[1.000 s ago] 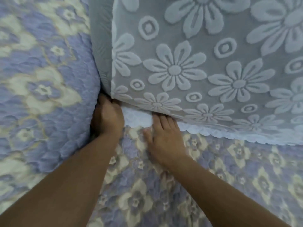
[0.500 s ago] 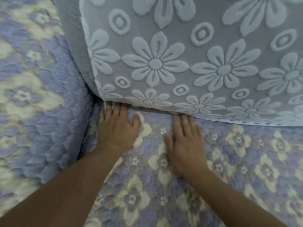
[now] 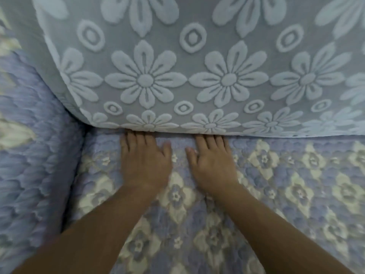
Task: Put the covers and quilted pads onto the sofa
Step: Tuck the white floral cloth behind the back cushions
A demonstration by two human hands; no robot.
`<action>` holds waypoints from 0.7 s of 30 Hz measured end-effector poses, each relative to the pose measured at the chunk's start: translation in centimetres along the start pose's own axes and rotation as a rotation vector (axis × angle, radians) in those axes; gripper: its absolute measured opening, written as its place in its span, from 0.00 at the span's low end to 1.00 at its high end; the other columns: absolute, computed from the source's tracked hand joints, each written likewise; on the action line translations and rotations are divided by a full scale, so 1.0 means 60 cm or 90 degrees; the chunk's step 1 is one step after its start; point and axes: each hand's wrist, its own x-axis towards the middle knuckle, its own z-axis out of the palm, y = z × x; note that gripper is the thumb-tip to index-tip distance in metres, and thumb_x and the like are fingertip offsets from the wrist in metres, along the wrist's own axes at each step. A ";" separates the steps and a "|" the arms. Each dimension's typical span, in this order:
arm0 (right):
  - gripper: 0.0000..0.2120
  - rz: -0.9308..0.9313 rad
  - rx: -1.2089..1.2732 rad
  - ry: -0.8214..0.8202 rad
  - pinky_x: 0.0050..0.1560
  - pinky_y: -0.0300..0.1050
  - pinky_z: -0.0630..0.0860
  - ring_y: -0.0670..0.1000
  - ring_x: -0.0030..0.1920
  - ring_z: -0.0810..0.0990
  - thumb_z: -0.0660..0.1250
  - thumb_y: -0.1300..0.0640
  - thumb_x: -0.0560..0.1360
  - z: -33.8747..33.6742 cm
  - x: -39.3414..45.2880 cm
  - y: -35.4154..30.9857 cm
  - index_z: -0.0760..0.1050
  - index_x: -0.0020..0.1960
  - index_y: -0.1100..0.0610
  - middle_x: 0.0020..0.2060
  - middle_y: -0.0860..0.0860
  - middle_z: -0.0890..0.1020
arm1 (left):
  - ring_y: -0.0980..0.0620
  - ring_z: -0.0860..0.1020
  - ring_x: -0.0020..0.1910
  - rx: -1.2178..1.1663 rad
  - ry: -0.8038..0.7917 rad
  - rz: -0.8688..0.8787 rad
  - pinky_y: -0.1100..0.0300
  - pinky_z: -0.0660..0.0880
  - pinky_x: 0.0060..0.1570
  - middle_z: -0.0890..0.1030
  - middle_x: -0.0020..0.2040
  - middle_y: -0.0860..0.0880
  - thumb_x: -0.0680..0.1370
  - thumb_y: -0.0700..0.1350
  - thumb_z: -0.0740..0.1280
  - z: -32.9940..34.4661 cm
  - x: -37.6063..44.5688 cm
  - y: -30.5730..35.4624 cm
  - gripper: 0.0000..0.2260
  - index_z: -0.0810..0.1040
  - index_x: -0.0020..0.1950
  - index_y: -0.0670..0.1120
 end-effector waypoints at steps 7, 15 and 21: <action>0.31 0.255 -0.021 0.049 0.74 0.63 0.60 0.65 0.74 0.61 0.48 0.40 0.79 -0.048 -0.020 0.276 0.65 0.75 0.56 0.74 0.64 0.64 | 0.38 0.79 0.59 -0.017 0.092 0.204 0.44 0.72 0.61 0.82 0.59 0.39 0.79 0.65 0.60 0.029 0.041 0.072 0.29 0.80 0.64 0.43; 0.28 0.205 -0.034 0.086 0.74 0.61 0.60 0.65 0.73 0.63 0.50 0.46 0.81 -0.035 0.004 0.306 0.63 0.76 0.59 0.73 0.63 0.66 | 0.31 0.75 0.57 0.065 -0.059 0.103 0.36 0.65 0.64 0.80 0.54 0.31 0.82 0.50 0.51 0.013 -0.007 0.181 0.22 0.80 0.57 0.38; 0.17 0.019 0.001 0.238 0.65 0.56 0.70 0.64 0.60 0.75 0.60 0.60 0.80 -0.021 -0.017 0.310 0.73 0.66 0.65 0.59 0.61 0.77 | 0.35 0.80 0.43 0.138 0.011 0.343 0.45 0.76 0.43 0.81 0.44 0.36 0.82 0.51 0.53 0.039 0.028 0.175 0.21 0.82 0.54 0.42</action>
